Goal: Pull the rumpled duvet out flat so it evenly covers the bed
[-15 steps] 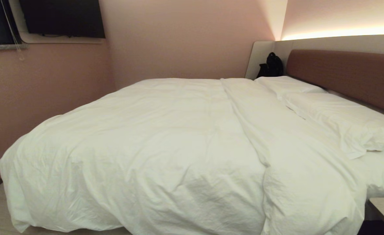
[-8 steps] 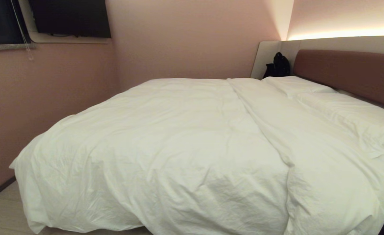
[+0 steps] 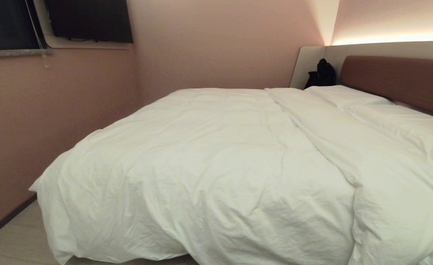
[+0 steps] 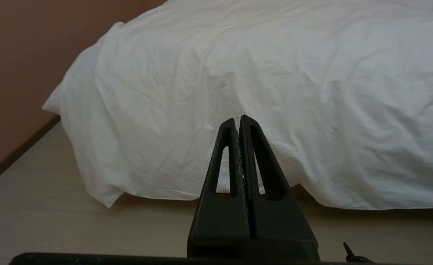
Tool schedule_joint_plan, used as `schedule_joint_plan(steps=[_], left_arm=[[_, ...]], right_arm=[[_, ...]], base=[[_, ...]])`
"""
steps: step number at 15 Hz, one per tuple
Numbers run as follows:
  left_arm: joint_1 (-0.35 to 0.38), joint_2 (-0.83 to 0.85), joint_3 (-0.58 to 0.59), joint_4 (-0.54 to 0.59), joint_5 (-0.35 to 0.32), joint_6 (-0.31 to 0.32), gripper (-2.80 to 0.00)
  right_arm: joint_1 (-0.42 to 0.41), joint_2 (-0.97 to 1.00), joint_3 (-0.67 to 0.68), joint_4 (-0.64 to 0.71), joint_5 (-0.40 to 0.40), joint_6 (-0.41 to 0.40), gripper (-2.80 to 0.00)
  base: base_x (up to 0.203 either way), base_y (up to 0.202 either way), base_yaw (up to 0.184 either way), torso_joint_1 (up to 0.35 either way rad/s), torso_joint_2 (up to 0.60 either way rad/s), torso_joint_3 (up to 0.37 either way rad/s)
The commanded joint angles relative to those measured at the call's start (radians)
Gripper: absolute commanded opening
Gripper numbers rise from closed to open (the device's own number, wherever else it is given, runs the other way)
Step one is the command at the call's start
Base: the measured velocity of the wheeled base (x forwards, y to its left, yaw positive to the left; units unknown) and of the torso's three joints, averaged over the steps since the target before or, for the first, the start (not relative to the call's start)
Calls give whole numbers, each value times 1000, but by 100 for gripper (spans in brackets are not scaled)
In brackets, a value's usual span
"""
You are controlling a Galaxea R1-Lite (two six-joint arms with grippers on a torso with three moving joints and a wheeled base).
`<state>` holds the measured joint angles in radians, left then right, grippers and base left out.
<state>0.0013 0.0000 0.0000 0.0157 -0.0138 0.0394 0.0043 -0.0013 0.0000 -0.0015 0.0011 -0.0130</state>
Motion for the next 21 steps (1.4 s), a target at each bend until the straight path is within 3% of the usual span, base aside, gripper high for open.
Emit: schedule_joint_plan(steps=[1, 21], left_arm=[[0, 0, 0, 0, 0, 1, -280], [0, 0, 0, -2, 0, -3, -280]], right_arm=[[0, 1, 0, 0, 0, -1, -280], [0, 1, 0, 0, 0, -1, -280]], base=[[0, 192, 1, 2, -2, 2], [0, 196, 0, 2, 3, 3]])
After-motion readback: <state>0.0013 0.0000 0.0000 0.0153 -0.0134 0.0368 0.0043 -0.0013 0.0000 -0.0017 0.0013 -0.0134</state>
